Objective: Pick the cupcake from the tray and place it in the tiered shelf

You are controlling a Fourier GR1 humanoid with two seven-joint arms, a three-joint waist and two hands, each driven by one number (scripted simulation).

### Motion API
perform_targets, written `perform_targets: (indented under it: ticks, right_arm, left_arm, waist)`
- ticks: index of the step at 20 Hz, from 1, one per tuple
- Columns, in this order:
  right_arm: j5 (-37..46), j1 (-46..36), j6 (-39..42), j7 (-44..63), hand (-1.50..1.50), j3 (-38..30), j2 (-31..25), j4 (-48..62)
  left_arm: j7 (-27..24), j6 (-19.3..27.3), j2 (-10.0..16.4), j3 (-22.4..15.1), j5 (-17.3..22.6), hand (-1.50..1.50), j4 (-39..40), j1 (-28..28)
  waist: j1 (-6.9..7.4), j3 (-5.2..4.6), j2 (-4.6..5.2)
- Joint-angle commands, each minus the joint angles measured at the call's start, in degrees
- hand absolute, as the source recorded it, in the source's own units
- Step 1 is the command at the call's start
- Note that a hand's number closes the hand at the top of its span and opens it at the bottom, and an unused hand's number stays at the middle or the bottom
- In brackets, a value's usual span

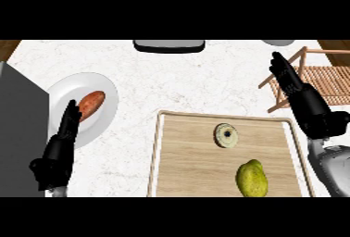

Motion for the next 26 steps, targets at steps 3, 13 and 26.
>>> perform_targets:
  ticks: [3, 13, 26]
  right_arm:
    - [4.7, 2.5, -17.4, 9.1, -1.5, -4.2, 5.4, -1.2]
    - [16.1, 18.3, -49.4, 10.0, -1.5, -17.1, 10.2, 6.6]
    - [34.6, 41.6, -53.2, 14.9, -1.5, 3.5, 21.2, -20.1]
  left_arm:
    - [-0.3, -3.0, -0.3, -1.6, -0.1, 0.0, 1.9, -2.2]
    - [0.2, -6.2, 0.5, -2.1, 1.5, 0.0, 3.3, -3.0]
    - [0.7, -12.1, -1.4, -2.1, 2.8, 0.0, 10.3, -12.0]
  waist:
    - [-1.36, 1.79, -0.17]
    - [-6.47, 1.52, 0.16]
    - [-0.05, 1.6, 0.17]
